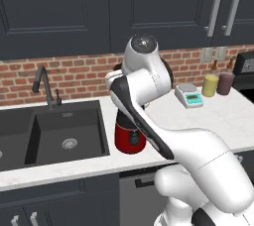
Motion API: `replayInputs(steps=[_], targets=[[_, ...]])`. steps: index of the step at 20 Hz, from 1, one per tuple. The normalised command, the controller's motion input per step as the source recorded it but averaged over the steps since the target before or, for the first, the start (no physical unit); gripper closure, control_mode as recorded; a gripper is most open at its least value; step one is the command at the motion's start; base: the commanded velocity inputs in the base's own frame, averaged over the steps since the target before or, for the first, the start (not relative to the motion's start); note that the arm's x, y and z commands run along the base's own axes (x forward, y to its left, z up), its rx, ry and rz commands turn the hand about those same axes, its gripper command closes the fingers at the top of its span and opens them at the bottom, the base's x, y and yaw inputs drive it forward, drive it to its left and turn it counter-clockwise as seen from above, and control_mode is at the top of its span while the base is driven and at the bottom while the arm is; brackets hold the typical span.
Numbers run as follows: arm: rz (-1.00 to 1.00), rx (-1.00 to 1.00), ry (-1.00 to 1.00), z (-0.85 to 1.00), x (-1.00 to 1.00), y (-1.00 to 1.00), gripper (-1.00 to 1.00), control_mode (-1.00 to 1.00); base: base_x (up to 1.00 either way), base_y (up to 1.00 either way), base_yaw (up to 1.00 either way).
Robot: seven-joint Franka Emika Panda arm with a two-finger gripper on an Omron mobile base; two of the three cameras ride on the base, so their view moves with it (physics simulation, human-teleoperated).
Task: Close the lid blender by securely placing the lid on top.
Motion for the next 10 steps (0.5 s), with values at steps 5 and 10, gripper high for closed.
replayInputs(steps=[5,10], targets=[[-0.18,-0.05,0.03,-0.14,0.48,0.19,-1.0,-1.0,0.0,0.0,0.0],[-0.19,-0.01,0.0,-0.01,0.5,0.0,-1.0,-1.0,0.0,0.0,0.0]])
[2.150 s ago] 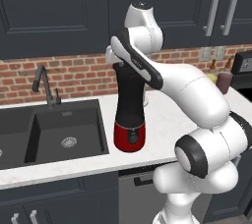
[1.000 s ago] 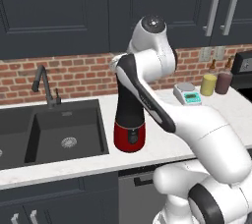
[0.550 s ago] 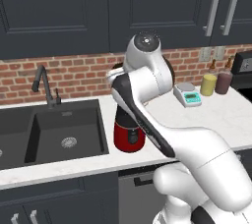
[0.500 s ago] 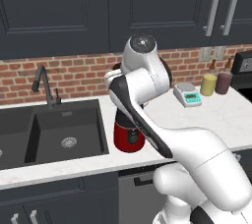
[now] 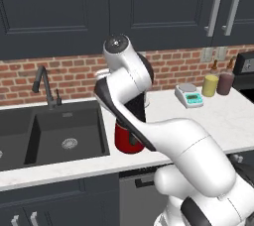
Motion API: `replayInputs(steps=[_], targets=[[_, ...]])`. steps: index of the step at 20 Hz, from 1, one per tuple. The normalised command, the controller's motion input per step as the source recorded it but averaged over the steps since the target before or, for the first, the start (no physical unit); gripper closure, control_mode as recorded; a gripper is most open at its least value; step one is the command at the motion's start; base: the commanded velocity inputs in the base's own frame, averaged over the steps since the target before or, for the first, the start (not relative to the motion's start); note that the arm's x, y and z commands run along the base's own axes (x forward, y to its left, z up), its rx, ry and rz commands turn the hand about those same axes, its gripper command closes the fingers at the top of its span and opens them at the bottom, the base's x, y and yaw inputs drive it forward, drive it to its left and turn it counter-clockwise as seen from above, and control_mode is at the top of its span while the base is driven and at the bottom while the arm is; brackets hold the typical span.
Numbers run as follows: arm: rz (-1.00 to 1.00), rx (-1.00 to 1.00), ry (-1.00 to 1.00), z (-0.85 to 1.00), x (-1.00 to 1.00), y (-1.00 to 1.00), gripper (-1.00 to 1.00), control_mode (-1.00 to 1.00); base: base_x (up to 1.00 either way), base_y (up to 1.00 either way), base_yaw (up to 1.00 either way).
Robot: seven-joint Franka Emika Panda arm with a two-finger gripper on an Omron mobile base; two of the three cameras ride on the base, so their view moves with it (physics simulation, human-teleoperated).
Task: Close the lid blender by securely placing the lid on top.
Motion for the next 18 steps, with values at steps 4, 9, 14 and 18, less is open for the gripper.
replayInputs(steps=[4,9,14,18], targets=[[-0.09,0.0,0.0,0.0,-0.42,0.0,-1.0,-1.0,0.0,0.0,0.0],[-0.05,-0.01,-0.01,0.0,-1.0,0.25,-1.0,-1.0,0.0,0.0,0.0],[-0.01,-0.08,-0.02,-0.08,-1.0,0.56,-1.0,-1.0,0.0,0.0,0.0],[0.0,-0.2,-0.03,-0.56,-1.0,0.46,-1.0,-1.0,0.0,0.0,0.0]])
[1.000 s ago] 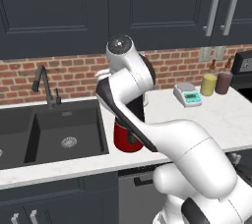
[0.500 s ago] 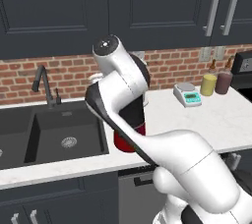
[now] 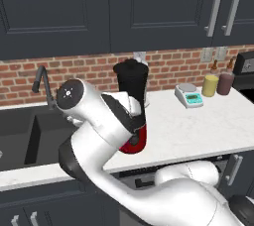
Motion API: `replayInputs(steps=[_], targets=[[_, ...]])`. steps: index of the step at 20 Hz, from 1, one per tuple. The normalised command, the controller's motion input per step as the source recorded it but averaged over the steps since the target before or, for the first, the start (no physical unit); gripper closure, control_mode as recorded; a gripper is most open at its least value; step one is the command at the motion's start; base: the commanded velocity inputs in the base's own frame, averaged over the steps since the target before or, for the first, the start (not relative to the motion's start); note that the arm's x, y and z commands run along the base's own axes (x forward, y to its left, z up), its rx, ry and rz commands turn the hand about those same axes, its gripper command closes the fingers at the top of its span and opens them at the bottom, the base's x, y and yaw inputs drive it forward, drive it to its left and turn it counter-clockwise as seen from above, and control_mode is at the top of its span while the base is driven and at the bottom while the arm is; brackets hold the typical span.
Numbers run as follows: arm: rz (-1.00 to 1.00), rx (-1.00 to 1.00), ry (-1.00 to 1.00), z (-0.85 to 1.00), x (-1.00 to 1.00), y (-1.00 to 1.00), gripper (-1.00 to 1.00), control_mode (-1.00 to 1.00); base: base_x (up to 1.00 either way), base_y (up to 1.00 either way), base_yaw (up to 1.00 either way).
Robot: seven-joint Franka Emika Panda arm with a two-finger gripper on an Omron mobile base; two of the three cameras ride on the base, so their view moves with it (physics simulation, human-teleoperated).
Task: Close the lid blender by securely placing the lid on top.
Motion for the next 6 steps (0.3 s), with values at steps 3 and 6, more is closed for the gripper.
replayInputs(steps=[3,6], targets=[[0.0,-0.18,0.0,-0.79,-0.81,0.16,-1.0,-1.0,0.0,0.0,0.0],[0.0,-0.12,0.0,-0.7,-0.56,0.02,-1.0,-1.0,0.0,0.0,0.0]])
